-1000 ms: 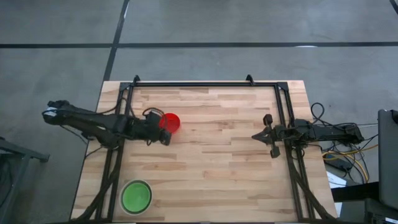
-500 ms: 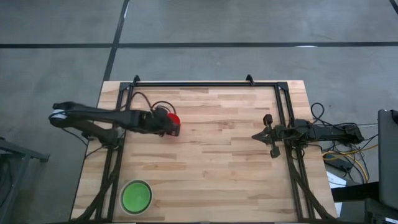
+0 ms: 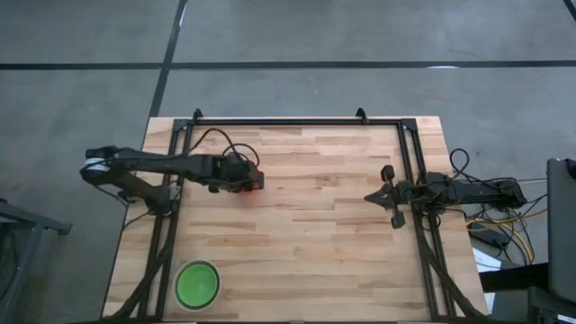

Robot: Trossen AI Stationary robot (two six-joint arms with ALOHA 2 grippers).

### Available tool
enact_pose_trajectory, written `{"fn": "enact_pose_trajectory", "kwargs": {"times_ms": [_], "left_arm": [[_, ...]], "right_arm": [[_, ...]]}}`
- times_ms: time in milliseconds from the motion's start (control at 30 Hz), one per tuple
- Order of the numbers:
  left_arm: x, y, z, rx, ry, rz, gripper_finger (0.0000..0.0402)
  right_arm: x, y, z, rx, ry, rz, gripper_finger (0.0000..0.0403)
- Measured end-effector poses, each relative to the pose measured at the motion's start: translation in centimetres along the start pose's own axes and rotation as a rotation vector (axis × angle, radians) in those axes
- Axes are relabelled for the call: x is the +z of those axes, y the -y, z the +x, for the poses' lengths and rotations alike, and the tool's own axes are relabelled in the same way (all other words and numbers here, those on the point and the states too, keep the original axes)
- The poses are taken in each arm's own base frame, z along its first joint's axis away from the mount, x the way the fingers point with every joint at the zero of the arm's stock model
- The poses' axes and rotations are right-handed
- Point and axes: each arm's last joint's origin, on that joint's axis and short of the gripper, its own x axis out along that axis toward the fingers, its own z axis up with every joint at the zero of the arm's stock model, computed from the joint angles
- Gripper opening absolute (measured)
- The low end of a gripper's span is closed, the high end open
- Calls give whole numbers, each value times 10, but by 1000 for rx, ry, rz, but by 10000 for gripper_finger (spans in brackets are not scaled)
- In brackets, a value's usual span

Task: Nest bowls inside each other
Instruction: Stack the red bowl on top of the green bowl

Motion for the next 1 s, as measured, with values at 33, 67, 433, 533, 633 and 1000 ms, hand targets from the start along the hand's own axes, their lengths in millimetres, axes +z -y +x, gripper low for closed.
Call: {"fn": "enact_pose_trajectory", "kwargs": {"times_ms": [33, 67, 433, 533, 633, 1000], "left_arm": [[1, 0, -2, -8, 4, -8, 106], [3, -1, -5, -19, 8, -21, 106], [13, -8, -20, -26, 104, -32, 106], [15, -8, -19, -21, 110, -17, 106], [18, -9, -19, -16, 113, -13, 106], [24, -10, -17, -23, 64, 84, 106]], "right_arm": [[0, 0, 0, 1, 0, 0, 9], [0, 0, 0, 0, 0, 0, 9], [0, 0, 0, 0, 0, 0, 9], [0, 0, 0, 0, 0, 0, 9], [0, 0, 0, 0, 0, 0, 9], [0, 0, 0, 0, 0, 0, 9]]}}
